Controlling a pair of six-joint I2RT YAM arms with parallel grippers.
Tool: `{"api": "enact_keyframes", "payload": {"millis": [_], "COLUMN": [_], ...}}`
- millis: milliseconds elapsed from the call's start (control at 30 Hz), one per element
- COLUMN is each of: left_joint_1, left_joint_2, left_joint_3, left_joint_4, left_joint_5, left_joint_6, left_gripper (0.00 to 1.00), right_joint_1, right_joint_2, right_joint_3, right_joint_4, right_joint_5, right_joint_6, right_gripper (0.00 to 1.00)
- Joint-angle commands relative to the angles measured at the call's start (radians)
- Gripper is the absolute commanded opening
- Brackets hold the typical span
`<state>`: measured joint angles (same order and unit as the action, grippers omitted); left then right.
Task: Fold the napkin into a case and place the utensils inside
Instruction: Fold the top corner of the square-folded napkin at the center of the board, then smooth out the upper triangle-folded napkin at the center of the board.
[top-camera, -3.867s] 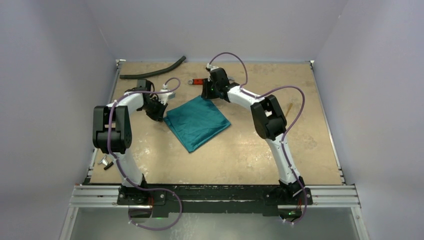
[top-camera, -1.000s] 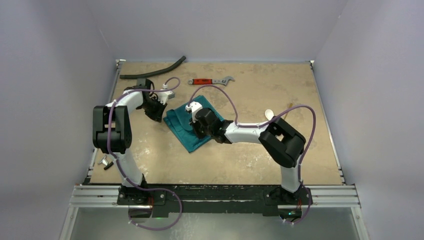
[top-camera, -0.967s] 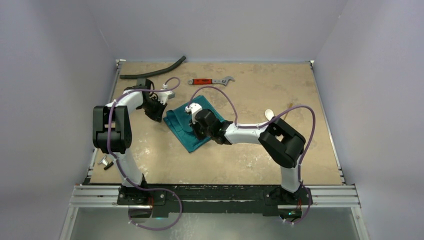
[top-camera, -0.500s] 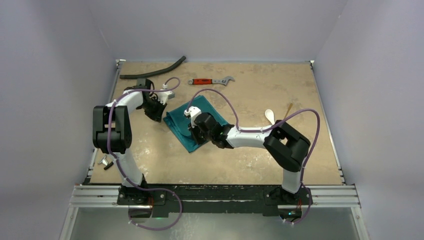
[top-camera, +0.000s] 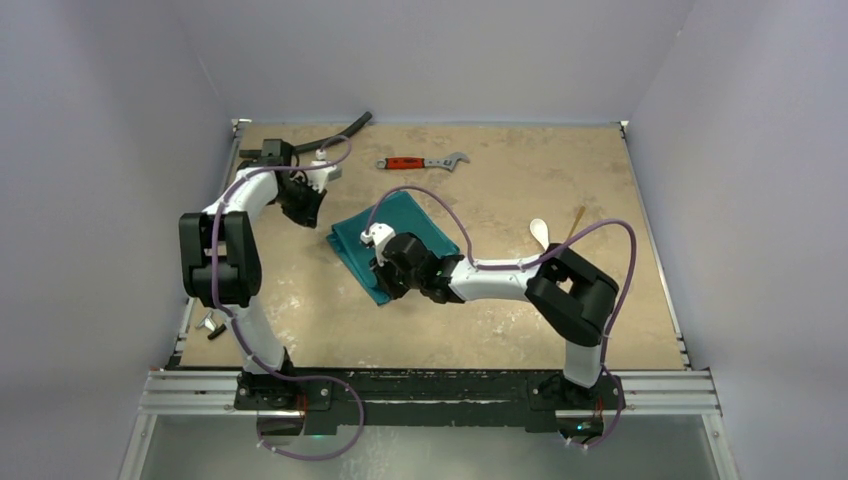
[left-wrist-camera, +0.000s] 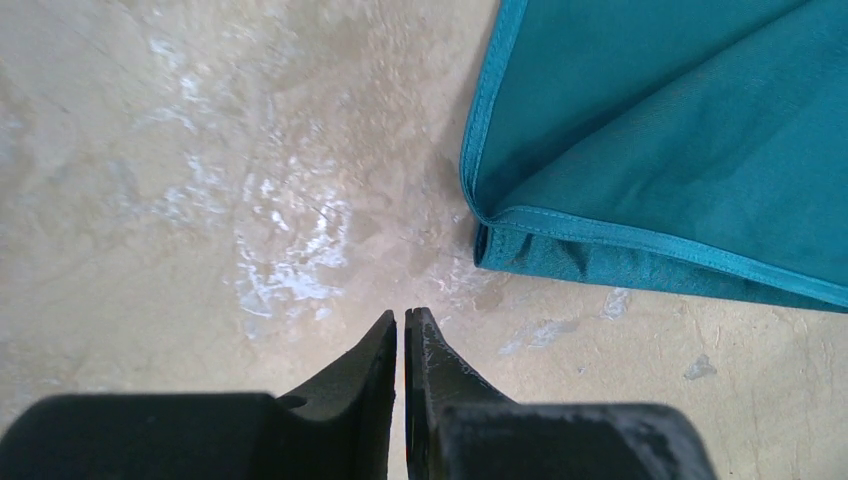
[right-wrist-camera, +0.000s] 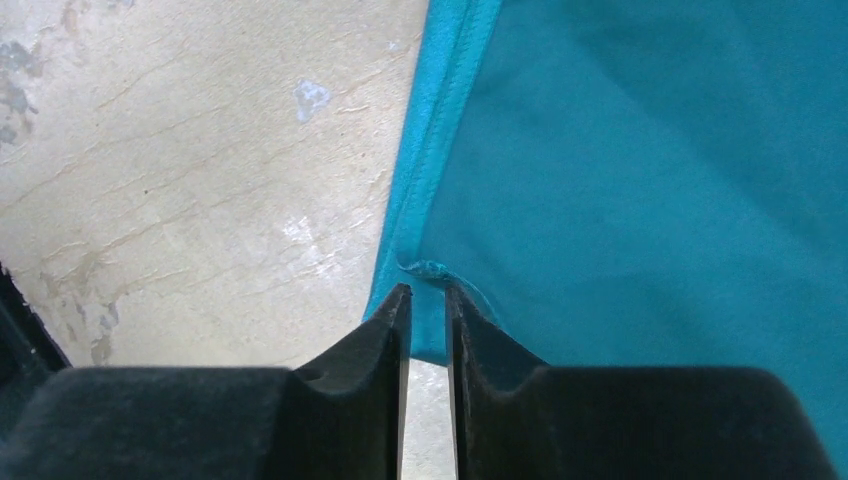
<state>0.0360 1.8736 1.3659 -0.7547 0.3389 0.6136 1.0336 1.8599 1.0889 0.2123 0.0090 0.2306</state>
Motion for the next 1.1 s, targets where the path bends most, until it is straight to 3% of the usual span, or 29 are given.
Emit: {"api": "enact_keyframes", "payload": {"millis": [0, 100, 300, 533, 733, 867, 1067], "left_joint_1": [0.007, 0.007, 0.002, -0.027, -0.075, -0.081, -0.082], "left_joint_2": [-0.029, -0.011, 0.013, 0.062, 0.085, 0.086, 0.060], "left_joint_3": [0.071, 0.095, 0.117, 0.180, 0.156, 0.109, 0.048], "left_joint_4": [-0.040, -0.056, -0.046, -0.023, 0.018, 0.030, 0.048], "left_joint_5": [0.073, 0.099, 0.114, 0.144, 0.133, 0.126, 0.095], "left_joint_6": [-0.012, -0.023, -0.046, -0.107, -0.127, -0.116, -0.084], "left_gripper": [0.07, 0.08, 0.08, 0.08, 0.09, 0.09, 0.08], "right_joint_1": [0.024, 0.031, 0.031, -0.032, -0.221, -0.344, -0.439], "right_joint_2": [0.009, 0.011, -0.055, -0.132, -0.206, -0.168, -0.118], "right_joint_3": [0.015, 0.009, -0.011, -0.045, -0.133, -0.157, -0.197], "right_joint_4": [-0.035, -0.039, -0.078, -0.091, 0.018, 0.085, 0.144], "right_joint_5": [-0.007, -0.007, -0.045, -0.033, -0.157, -0.307, -0.409], "right_joint_6": [-0.033, -0.034, -0.007, 0.060, 0.227, 0.312, 0.378], "right_gripper": [0.31, 0.48, 0.50, 0.39, 0.32, 0.23, 0.11]}}
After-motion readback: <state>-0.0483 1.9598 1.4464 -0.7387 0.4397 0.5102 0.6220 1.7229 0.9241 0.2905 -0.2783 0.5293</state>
